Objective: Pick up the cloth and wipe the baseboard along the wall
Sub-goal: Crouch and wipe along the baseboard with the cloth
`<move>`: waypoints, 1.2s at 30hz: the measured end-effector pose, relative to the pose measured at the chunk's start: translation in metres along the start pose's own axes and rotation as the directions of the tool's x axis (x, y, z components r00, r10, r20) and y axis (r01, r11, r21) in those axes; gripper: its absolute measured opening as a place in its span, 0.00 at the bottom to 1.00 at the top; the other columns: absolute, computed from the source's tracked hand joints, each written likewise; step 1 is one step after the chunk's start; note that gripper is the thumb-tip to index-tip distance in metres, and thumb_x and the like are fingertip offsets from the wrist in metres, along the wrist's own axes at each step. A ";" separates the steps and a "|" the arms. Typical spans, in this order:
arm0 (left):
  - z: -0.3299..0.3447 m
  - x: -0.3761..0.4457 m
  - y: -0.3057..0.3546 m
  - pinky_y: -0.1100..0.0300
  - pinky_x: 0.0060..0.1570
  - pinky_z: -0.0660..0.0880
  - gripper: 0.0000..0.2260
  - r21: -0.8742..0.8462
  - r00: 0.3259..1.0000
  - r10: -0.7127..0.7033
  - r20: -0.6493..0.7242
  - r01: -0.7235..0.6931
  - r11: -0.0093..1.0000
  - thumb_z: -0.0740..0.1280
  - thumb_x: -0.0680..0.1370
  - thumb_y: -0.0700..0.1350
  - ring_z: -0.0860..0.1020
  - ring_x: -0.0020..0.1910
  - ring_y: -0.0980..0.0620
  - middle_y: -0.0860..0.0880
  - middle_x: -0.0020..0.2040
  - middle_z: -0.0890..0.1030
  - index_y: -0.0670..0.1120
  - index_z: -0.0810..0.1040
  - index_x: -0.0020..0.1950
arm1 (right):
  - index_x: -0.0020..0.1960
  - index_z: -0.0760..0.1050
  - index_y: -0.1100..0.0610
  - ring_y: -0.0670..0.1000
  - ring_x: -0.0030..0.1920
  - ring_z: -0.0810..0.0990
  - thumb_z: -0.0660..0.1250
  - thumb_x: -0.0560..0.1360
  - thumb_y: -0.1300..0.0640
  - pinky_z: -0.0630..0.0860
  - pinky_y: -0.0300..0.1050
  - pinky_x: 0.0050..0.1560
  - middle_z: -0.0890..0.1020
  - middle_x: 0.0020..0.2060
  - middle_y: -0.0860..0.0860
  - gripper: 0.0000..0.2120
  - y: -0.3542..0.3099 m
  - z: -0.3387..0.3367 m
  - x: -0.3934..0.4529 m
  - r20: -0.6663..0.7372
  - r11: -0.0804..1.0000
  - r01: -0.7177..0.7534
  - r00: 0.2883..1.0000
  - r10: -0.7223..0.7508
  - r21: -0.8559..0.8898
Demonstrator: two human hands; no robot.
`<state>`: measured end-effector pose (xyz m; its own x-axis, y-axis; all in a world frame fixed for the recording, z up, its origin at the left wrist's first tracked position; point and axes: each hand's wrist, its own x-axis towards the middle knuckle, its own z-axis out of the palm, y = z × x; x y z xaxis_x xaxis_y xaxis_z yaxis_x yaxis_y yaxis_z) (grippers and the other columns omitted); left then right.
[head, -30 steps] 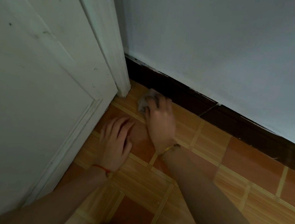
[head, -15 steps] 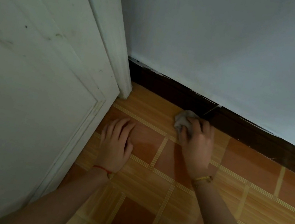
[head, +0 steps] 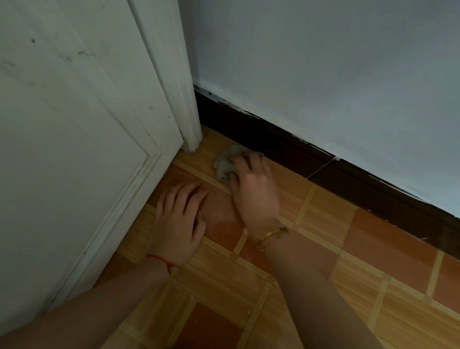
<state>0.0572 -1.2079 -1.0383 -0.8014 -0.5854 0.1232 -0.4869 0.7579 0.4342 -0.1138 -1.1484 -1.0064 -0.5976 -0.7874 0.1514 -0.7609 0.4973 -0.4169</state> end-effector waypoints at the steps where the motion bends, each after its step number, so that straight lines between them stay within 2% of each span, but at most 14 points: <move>1: 0.000 0.000 0.000 0.39 0.68 0.67 0.21 -0.004 1.000 0.001 -0.003 -0.001 1.000 0.59 0.77 0.43 0.69 0.68 0.42 0.42 0.69 0.74 0.43 0.75 0.69 | 0.55 0.79 0.60 0.60 0.55 0.76 0.70 0.73 0.61 0.78 0.51 0.49 0.79 0.52 0.59 0.12 0.009 -0.008 -0.008 -0.029 1.000 -0.026 0.999 0.025 -0.007; 7: 0.000 0.000 0.002 0.37 0.67 0.67 0.21 -0.007 1.000 -0.007 0.001 0.007 1.000 0.59 0.77 0.43 0.69 0.69 0.42 0.42 0.69 0.74 0.42 0.75 0.70 | 0.55 0.78 0.62 0.60 0.53 0.75 0.71 0.73 0.59 0.74 0.52 0.51 0.78 0.52 0.60 0.12 0.069 -0.046 -0.062 -0.152 0.956 -0.287 0.949 0.276 -0.055; 10: -0.001 0.000 0.002 0.37 0.68 0.67 0.21 0.003 1.000 -0.016 0.015 0.016 1.000 0.58 0.77 0.44 0.69 0.69 0.42 0.42 0.69 0.74 0.42 0.75 0.70 | 0.55 0.78 0.63 0.62 0.53 0.74 0.71 0.72 0.60 0.75 0.53 0.51 0.78 0.52 0.62 0.13 0.064 -0.041 -0.060 -0.160 0.950 -0.308 0.941 0.297 -0.048; 12: -0.001 0.001 0.002 0.37 0.68 0.67 0.21 0.002 1.000 -0.019 0.017 0.019 1.000 0.58 0.77 0.44 0.70 0.69 0.41 0.42 0.69 0.74 0.42 0.75 0.69 | 0.55 0.77 0.63 0.61 0.53 0.75 0.71 0.72 0.62 0.76 0.53 0.51 0.77 0.52 0.61 0.12 0.055 -0.037 -0.049 -0.143 0.975 -0.223 0.966 0.218 -0.023; 14: -0.001 0.000 0.001 0.37 0.68 0.66 0.21 0.001 1.000 -0.018 0.014 0.018 1.000 0.58 0.77 0.44 0.70 0.69 0.42 0.42 0.69 0.74 0.42 0.75 0.69 | 0.55 0.77 0.62 0.58 0.52 0.74 0.70 0.73 0.64 0.76 0.51 0.50 0.77 0.52 0.60 0.11 0.042 -0.033 -0.036 -0.138 0.997 -0.072 0.988 0.067 -0.034; 17: 0.000 -0.001 0.001 0.38 0.67 0.67 0.21 0.006 1.000 -0.013 0.013 0.013 1.000 0.59 0.77 0.44 0.70 0.68 0.42 0.43 0.69 0.74 0.43 0.75 0.69 | 0.55 0.77 0.63 0.58 0.52 0.74 0.68 0.74 0.67 0.75 0.48 0.50 0.77 0.54 0.61 0.10 0.018 -0.032 -0.009 -0.198 0.987 0.132 0.969 -0.147 -0.089; 19: 0.000 0.000 0.000 0.38 0.68 0.67 0.21 0.008 1.000 -0.011 0.014 0.011 1.000 0.59 0.77 0.44 0.70 0.68 0.42 0.43 0.69 0.74 0.43 0.74 0.70 | 0.55 0.78 0.64 0.58 0.53 0.73 0.67 0.73 0.70 0.73 0.48 0.53 0.77 0.54 0.62 0.11 0.012 -0.035 0.003 -0.276 0.977 0.173 0.940 -0.200 -0.121; 22: -0.001 0.000 0.001 0.39 0.68 0.67 0.21 -0.004 1.000 -0.004 0.010 0.004 1.000 0.59 0.77 0.44 0.69 0.68 0.43 0.43 0.69 0.73 0.43 0.74 0.70 | 0.54 0.78 0.65 0.59 0.54 0.73 0.66 0.74 0.71 0.73 0.49 0.55 0.77 0.54 0.63 0.10 0.031 -0.043 -0.003 -0.384 0.979 0.135 0.905 -0.184 -0.153; 24: -0.001 0.000 0.001 0.39 0.68 0.67 0.21 -0.007 1.000 -0.007 0.008 0.007 1.000 0.59 0.77 0.44 0.69 0.68 0.43 0.43 0.69 0.74 0.43 0.75 0.70 | 0.54 0.78 0.65 0.59 0.56 0.73 0.67 0.74 0.69 0.73 0.48 0.56 0.76 0.54 0.64 0.09 0.047 -0.046 -0.020 -0.445 0.996 0.041 0.893 -0.070 -0.074; 27: -0.001 0.000 0.003 0.39 0.68 0.66 0.21 -0.010 1.000 -0.014 0.007 0.014 1.000 0.59 0.77 0.43 0.69 0.68 0.43 0.43 0.69 0.73 0.43 0.74 0.70 | 0.55 0.76 0.64 0.54 0.57 0.73 0.70 0.73 0.67 0.74 0.41 0.56 0.73 0.56 0.62 0.11 0.044 -0.043 -0.038 -0.494 0.967 -0.166 0.835 0.242 0.192; 29: -0.001 0.001 0.002 0.38 0.68 0.66 0.21 -0.011 1.000 -0.007 0.008 0.007 1.000 0.59 0.77 0.43 0.69 0.68 0.43 0.43 0.69 0.73 0.43 0.74 0.70 | 0.54 0.74 0.64 0.49 0.55 0.74 0.72 0.72 0.65 0.71 0.29 0.53 0.74 0.55 0.60 0.12 0.026 -0.037 -0.033 -0.490 0.882 -0.273 0.749 0.446 0.385; 30: -0.001 0.001 0.002 0.38 0.68 0.66 0.21 -0.011 1.000 -0.005 0.009 0.005 1.000 0.59 0.77 0.43 0.69 0.68 0.43 0.43 0.69 0.73 0.43 0.74 0.70 | 0.53 0.74 0.63 0.49 0.53 0.75 0.73 0.71 0.64 0.71 0.26 0.51 0.75 0.54 0.59 0.13 0.015 -0.034 -0.025 -0.473 0.820 -0.310 0.696 0.540 0.481; 33: -0.002 0.001 0.002 0.39 0.69 0.66 0.22 -0.009 1.000 -0.004 0.002 0.004 1.000 0.59 0.77 0.43 0.69 0.68 0.43 0.42 0.69 0.74 0.43 0.74 0.70 | 0.51 0.72 0.61 0.48 0.50 0.77 0.75 0.70 0.62 0.73 0.28 0.46 0.76 0.51 0.56 0.15 -0.017 -0.024 0.003 -0.360 0.585 -0.348 0.532 0.766 0.733; 36: -0.002 0.001 0.002 0.40 0.70 0.65 0.22 0.002 1.000 -0.001 0.008 0.001 1.000 0.59 0.76 0.44 0.68 0.68 0.43 0.42 0.69 0.74 0.43 0.75 0.69 | 0.49 0.71 0.59 0.49 0.48 0.77 0.75 0.70 0.62 0.75 0.32 0.47 0.77 0.49 0.55 0.14 -0.045 -0.008 0.026 -0.271 0.465 -0.334 0.490 0.829 0.820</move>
<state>0.0560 -1.2079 -1.0358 -0.8037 -0.5837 0.1157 -0.4883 0.7581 0.4323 -0.0967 -1.1883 -0.9764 -0.9917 0.1251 -0.0290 0.0533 0.1957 -0.9792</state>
